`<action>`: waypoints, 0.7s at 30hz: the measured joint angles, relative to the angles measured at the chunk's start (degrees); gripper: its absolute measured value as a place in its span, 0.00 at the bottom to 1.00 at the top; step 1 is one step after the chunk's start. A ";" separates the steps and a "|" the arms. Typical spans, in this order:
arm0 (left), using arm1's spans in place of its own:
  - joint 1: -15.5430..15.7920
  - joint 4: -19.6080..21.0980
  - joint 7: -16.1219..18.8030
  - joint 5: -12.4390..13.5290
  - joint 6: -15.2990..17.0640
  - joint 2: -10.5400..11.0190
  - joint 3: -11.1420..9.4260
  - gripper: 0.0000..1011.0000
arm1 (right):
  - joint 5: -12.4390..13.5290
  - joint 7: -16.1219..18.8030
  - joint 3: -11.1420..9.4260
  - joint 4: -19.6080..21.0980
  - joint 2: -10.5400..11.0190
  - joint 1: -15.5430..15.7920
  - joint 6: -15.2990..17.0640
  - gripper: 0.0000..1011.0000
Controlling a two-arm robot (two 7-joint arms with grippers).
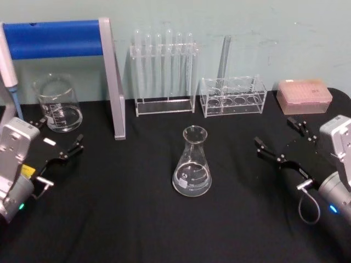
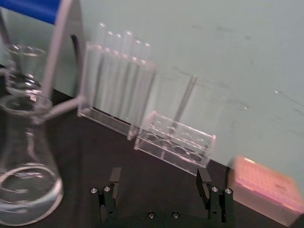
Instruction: Grasp the erlenmeyer flask with one hand, shake it three times, then place it back.
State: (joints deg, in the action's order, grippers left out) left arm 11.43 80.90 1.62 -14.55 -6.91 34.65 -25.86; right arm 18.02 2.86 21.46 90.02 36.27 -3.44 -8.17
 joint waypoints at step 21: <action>0.00 0.00 0.00 0.00 0.00 0.00 0.00 0.99 | 8.87 13.73 0.06 4.07 -2.00 3.69 0.68 0.99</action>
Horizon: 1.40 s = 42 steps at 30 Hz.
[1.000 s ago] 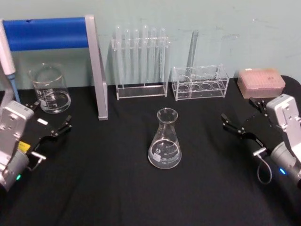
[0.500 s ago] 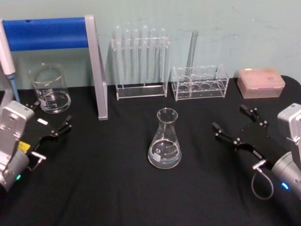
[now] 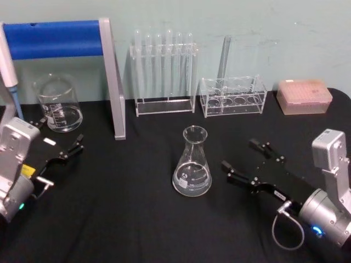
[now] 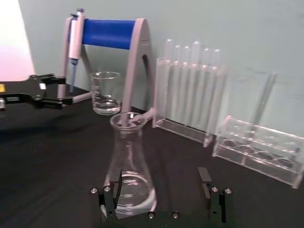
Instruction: Grasp the erlenmeyer flask with one hand, shake it three times, then place it back.
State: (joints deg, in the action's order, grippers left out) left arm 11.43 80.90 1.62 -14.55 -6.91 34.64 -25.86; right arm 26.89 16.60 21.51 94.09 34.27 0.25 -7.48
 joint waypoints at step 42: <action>0.00 0.00 0.00 0.00 0.00 0.00 0.00 0.99 | -5.07 10.63 2.55 -12.20 -11.15 -12.13 2.20 0.99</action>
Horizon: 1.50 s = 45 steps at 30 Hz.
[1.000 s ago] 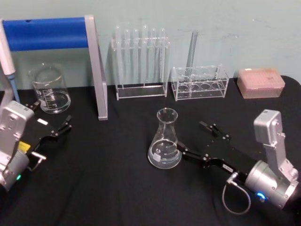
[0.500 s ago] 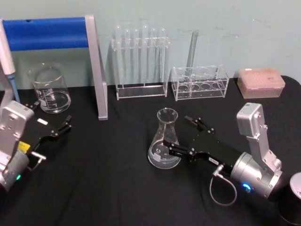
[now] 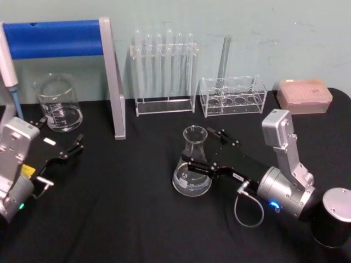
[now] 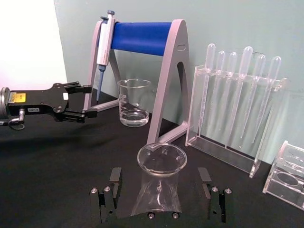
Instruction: Grasp the erlenmeyer flask with one hand, shake it three times, then place it back.
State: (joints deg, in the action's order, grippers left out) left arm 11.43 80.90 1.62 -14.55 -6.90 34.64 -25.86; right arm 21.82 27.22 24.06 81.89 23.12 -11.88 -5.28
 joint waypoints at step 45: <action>0.00 0.00 0.00 0.00 0.00 0.00 0.00 0.99 | -0.88 0.63 -0.05 -3.58 -2.49 -2.49 0.32 0.56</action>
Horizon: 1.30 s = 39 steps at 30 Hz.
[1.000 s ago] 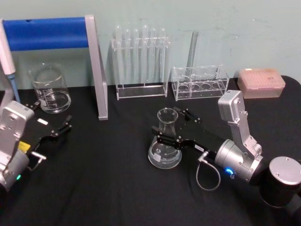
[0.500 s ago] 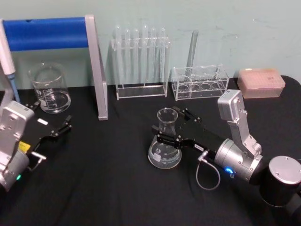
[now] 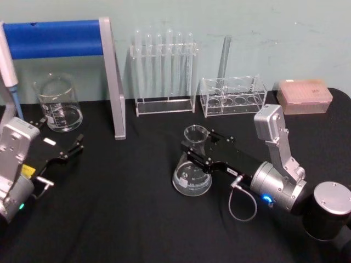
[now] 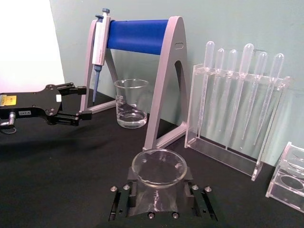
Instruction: Grasp the erlenmeyer flask with one hand, shake it three times, then place it back.
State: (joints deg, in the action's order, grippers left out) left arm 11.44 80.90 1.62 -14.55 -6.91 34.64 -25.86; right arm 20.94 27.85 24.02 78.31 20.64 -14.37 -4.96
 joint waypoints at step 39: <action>0.00 0.00 0.00 0.00 0.00 0.00 0.00 0.99 | -0.16 -6.55 -5.09 15.84 2.00 2.93 6.81 0.45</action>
State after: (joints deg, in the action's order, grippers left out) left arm 11.43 80.90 1.62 -14.55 -6.91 34.64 -25.86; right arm 20.78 21.29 18.92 94.15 22.63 -11.43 1.85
